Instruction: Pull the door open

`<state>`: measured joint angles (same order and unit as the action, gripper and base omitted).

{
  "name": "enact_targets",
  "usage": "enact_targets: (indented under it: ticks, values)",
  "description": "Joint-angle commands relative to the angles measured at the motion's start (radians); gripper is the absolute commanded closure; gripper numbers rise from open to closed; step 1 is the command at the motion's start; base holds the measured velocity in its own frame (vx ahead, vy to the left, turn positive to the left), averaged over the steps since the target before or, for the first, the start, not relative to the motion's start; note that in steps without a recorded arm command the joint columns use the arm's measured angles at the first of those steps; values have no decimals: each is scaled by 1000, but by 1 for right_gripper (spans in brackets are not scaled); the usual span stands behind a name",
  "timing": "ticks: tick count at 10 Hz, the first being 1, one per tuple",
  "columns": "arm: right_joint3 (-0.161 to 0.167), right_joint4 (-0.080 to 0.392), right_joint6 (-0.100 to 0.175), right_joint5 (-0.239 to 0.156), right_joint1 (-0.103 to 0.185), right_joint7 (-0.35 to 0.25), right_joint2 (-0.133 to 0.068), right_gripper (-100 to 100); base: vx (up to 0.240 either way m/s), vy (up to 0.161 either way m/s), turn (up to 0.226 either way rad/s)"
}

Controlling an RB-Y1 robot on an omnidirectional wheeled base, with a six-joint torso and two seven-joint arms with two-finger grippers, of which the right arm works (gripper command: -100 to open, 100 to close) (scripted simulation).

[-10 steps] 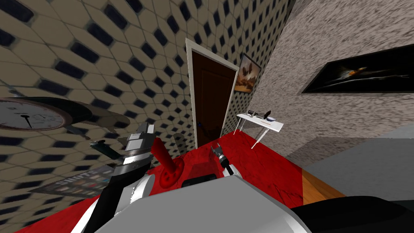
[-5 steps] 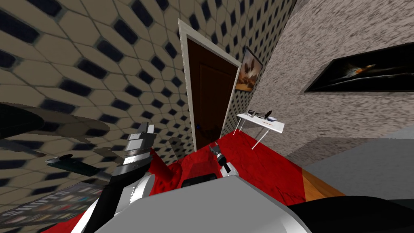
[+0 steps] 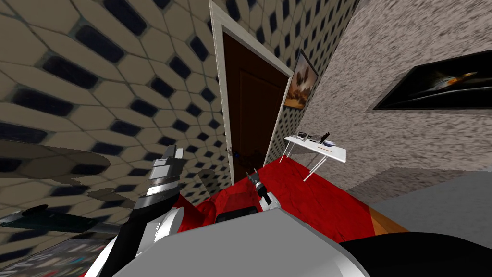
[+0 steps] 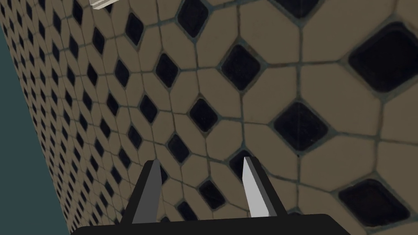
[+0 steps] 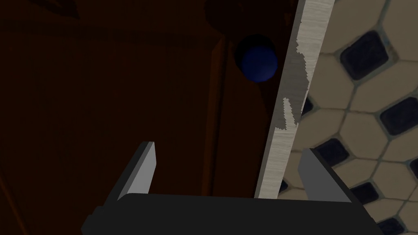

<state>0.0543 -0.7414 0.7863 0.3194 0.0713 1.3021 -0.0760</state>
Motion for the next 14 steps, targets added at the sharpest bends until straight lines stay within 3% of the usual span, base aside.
enact_targets:
  ticks: [1,14]
  values:
    - [0,8,0,1,8,2,10,-100,179,65,9]
    - [0,32,8,3,32,8,62,-100,186,69,27]
